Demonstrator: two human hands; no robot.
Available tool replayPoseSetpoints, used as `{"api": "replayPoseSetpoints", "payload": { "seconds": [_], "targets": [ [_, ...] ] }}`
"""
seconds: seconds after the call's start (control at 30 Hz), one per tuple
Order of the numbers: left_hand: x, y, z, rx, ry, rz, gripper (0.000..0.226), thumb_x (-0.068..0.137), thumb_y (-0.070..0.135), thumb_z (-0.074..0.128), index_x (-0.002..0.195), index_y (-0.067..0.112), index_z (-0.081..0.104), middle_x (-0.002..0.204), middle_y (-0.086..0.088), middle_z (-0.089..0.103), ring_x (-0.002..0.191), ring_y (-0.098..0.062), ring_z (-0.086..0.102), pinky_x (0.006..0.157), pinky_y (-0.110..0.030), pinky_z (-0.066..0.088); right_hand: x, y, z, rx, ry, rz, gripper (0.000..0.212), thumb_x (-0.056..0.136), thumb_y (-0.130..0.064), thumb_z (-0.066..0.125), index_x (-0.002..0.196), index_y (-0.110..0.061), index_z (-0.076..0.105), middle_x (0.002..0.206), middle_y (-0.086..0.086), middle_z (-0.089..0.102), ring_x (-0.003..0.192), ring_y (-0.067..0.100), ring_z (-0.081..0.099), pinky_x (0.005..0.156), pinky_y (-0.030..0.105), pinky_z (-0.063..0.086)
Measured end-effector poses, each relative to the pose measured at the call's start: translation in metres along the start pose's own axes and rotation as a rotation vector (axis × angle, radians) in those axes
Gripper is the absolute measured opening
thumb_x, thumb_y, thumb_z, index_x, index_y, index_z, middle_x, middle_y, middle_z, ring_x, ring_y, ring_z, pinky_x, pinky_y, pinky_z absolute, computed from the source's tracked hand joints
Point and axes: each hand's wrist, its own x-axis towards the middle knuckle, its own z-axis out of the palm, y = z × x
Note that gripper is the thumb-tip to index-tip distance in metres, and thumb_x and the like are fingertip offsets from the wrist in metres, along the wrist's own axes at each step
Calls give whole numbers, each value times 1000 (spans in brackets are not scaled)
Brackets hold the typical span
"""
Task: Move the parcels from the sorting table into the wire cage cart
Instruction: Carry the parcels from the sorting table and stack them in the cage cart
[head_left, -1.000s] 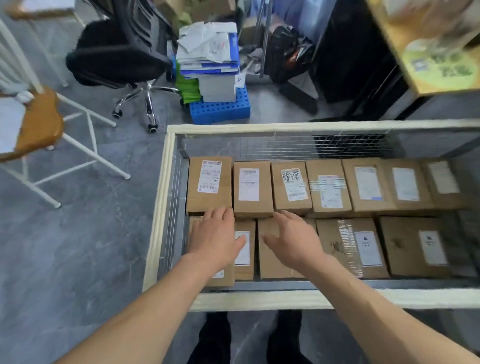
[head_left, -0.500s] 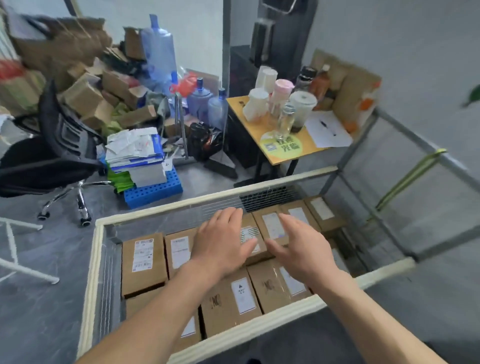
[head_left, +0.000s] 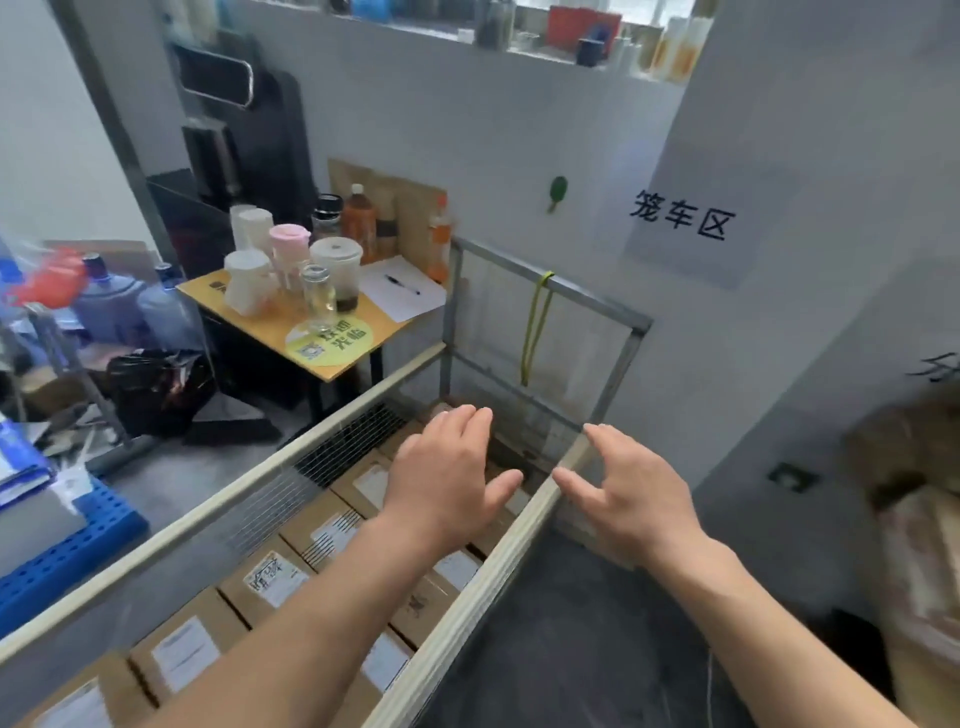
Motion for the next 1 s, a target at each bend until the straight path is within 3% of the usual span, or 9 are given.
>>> {"api": "replayPoseSetpoints", "payload": {
  "seconds": [0.3, 0.57, 0.73, 1.0],
  "targets": [
    [24, 109, 31, -36, -76, 221, 76, 93, 61, 54, 152, 16, 36, 155, 0, 40, 144, -19, 34, 112, -38, 37, -54, 98, -40, 13, 89, 257, 70, 96, -57, 55, 152, -18, 41, 152, -3, 47, 141, 17, 42, 110, 38, 39],
    [55, 235, 75, -38, -121, 377, 77, 94, 62, 50, 155, 20, 29, 160, 3, 32, 147, -16, 28, 113, -34, 34, -82, 220, -72, 19, 146, 401, 71, 94, -59, 54, 151, -19, 42, 155, -1, 44, 144, 18, 38, 113, 42, 37],
    [76, 318, 102, -40, -184, 449, 75, 96, 61, 49, 154, 19, 29, 159, 3, 33, 147, -17, 29, 113, -36, 34, -94, 306, -90, 41, 164, 484, 76, 95, -62, 52, 157, -22, 33, 162, -4, 35, 147, 15, 36, 116, 34, 33],
    [101, 403, 142, -10, -255, 499, 72, 96, 60, 48, 153, 20, 30, 159, 3, 33, 146, -18, 30, 110, -37, 36, -103, 395, -106, 72, 184, 559, 74, 95, -61, 52, 156, -22, 34, 159, -5, 39, 145, 16, 39, 113, 36, 38]
  ]
}}
